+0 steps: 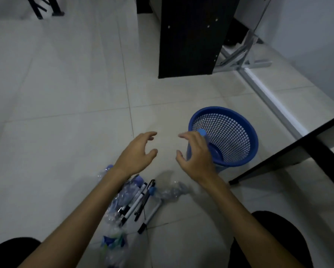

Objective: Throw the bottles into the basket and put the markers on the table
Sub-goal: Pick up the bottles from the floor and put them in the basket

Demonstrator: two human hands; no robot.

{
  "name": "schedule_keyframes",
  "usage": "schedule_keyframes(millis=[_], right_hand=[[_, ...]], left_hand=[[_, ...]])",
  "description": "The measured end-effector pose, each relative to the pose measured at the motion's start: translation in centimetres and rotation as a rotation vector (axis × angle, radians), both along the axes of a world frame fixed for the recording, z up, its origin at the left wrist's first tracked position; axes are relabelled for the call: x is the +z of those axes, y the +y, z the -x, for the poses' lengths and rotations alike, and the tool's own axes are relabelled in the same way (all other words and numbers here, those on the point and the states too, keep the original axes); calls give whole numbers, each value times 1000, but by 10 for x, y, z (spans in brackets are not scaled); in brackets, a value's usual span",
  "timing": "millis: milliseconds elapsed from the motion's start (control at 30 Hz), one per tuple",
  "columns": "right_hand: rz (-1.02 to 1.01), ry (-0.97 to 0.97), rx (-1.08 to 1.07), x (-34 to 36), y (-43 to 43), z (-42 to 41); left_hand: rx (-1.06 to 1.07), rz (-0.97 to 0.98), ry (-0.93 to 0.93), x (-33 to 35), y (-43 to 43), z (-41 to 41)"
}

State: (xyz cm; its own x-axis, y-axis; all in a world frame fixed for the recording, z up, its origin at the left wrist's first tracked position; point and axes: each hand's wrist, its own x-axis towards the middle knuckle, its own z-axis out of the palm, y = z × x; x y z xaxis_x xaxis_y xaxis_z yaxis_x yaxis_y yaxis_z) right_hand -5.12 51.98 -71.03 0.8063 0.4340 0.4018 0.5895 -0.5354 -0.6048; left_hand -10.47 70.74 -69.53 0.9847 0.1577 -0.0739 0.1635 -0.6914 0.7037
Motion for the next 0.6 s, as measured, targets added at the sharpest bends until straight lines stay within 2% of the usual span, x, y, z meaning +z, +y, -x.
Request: schedule_keyframes(millis=[100,200,267,367,467,600], right_hand=[[222,172,160,-37,19,12],[617,429,278,-86,27,16],[884,484,318,-120,24,18],[1161,440,347,-159,14,26],[1248,307,331,-175,7,32],[1155,264,329,-165,13,32]], left_hand=[[77,-9,58,-27,27,19],[161,-50,141,-61,57,38],[246,-80,202,-82,74,50],[342,-129,314,-110,91,62],[365,-159,444,-133,99,68],[372,-17,538,-155,105,69]])
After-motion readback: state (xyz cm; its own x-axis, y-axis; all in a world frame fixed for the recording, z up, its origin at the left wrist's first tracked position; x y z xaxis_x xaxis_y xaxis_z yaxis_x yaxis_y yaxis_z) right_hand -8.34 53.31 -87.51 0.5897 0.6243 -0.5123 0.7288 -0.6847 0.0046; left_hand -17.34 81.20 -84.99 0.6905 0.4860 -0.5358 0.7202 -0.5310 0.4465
